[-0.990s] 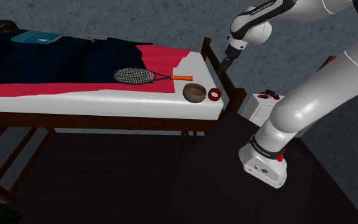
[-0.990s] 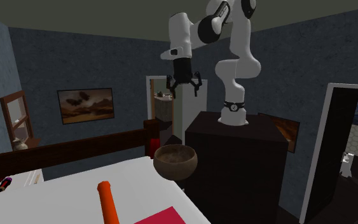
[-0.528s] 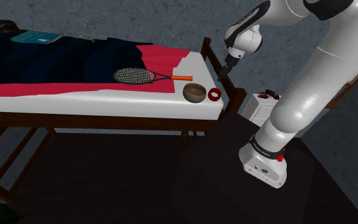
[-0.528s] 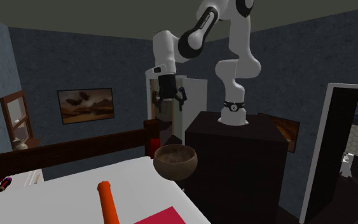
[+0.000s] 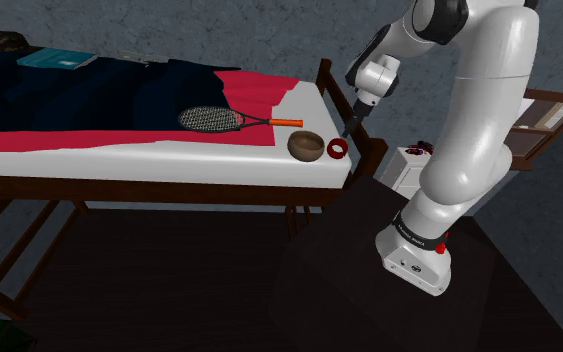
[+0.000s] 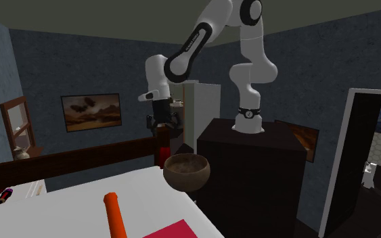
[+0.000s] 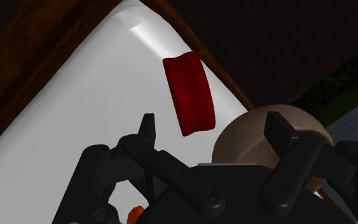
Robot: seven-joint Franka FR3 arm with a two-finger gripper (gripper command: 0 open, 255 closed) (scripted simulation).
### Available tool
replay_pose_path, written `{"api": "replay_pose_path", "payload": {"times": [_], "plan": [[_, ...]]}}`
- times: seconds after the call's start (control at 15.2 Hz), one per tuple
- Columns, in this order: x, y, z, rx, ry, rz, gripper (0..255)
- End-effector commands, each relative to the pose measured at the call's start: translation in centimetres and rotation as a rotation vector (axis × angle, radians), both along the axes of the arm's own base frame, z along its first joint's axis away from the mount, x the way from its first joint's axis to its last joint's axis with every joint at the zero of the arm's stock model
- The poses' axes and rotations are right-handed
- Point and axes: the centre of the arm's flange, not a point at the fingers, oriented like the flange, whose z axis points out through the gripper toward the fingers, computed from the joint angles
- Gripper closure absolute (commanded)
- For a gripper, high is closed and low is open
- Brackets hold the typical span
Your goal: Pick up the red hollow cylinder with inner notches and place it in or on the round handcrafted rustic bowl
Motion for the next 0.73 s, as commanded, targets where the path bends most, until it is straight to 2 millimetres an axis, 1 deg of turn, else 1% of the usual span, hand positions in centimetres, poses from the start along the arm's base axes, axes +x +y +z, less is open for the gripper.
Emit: {"api": "replay_pose_path", "payload": {"times": [0.0,0.07,0.53,0.66], "plan": [[0.3,-1.8,-1.7,0.007,0.002,-0.002,0],[0.5,-2.6,-2.6,0.009,0.003,-0.003,0],[0.8,-2.0,-6.3,0.009,0.003,-0.003,0],[0.8,-1.9,-6.6,0.009,0.003,-0.003,0]]}}
